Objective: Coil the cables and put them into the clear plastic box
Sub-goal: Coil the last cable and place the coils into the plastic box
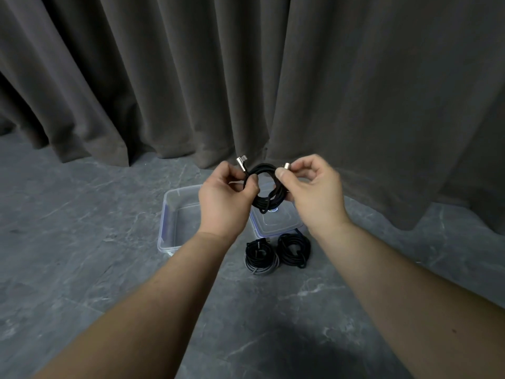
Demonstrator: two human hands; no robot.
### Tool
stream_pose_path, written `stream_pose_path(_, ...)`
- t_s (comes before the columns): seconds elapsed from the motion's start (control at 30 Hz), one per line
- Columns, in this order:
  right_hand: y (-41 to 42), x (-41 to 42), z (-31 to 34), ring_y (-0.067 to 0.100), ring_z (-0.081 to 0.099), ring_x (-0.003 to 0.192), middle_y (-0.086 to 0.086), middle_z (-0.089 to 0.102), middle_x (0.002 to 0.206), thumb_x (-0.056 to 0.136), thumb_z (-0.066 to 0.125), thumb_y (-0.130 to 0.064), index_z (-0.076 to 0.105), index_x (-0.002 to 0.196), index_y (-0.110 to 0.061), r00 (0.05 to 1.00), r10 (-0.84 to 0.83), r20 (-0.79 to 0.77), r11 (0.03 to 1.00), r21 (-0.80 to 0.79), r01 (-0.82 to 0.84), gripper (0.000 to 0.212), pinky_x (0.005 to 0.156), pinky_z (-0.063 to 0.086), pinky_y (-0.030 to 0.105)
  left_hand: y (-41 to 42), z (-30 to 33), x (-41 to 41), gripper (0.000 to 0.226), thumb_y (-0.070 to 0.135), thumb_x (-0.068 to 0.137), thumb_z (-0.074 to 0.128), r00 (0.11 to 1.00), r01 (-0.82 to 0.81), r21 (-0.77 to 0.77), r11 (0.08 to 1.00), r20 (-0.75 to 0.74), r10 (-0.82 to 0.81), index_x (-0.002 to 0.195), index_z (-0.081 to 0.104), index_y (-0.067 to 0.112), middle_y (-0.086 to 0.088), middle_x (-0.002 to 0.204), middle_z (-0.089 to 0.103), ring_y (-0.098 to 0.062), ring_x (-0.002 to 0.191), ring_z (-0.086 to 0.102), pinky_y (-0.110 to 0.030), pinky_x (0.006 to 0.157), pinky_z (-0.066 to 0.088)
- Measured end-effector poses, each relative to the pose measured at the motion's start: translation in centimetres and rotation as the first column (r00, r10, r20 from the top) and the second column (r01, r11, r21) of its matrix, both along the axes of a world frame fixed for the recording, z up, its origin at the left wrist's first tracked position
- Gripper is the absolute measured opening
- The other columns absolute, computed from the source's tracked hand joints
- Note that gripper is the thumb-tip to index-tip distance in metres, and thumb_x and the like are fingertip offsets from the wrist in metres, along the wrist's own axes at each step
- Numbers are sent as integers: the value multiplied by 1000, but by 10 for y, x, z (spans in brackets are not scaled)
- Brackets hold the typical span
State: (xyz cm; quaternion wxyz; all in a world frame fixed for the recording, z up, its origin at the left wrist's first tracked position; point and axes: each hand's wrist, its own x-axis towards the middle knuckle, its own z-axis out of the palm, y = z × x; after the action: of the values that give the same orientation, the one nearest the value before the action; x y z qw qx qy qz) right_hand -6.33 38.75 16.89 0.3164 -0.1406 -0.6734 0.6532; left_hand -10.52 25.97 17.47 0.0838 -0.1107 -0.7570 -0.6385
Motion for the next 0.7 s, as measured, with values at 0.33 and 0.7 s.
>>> stream_pose_path(0.33,10,3,3,12,61,65,5,66,76,80,70,-10,59,70,-23,1000,-8,18,979,202,4,20,66,55,35,4,9,0,21,1,84,70,988,44,249,968,131,-79,77,53,11,-14,74,70,-18,70,67,-31,70,55)
stream_pose_path(0.7,9,-2,-5,14,56,67,-9,64,82,74,72,-23,54,83,-32,992,81,100,976,193,-99,22,75,53,45,2,7,-4,20,1,91,61,907,160,456,876,283,-313,75,53,9,-13,79,65,-17,71,71,-43,77,58)
